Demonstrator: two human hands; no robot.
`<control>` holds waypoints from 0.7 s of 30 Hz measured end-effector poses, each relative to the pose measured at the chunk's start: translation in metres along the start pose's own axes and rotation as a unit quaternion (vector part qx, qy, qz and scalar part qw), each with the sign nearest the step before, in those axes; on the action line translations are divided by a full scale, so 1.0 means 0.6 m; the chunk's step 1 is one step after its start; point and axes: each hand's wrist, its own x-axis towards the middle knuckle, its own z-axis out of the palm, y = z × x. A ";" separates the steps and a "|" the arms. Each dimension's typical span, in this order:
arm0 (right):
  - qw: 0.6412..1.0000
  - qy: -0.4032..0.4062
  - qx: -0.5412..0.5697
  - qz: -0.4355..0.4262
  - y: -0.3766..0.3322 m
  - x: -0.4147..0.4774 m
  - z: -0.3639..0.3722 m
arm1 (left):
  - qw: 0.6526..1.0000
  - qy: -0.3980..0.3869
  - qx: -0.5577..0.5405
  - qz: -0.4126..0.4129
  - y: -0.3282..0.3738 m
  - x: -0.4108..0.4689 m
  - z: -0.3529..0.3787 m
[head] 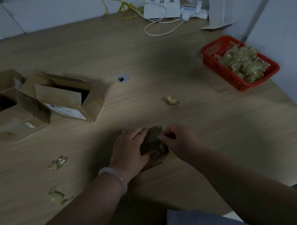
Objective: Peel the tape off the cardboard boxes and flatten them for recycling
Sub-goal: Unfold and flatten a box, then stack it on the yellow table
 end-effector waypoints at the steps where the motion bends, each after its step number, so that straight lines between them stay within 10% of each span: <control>1: 1.000 -0.007 0.027 0.011 0.000 0.001 0.001 | 1.000 0.002 -0.001 0.000 0.001 0.000 -0.001; 8: 0.977 -0.018 0.205 0.055 -0.020 0.011 -0.001 | 0.998 0.032 -0.063 0.001 0.010 -0.005 -0.010; 21: 0.984 -0.005 -0.093 -0.150 0.003 -0.005 0.023 | 0.976 0.042 -0.205 -0.053 0.013 -0.006 -0.028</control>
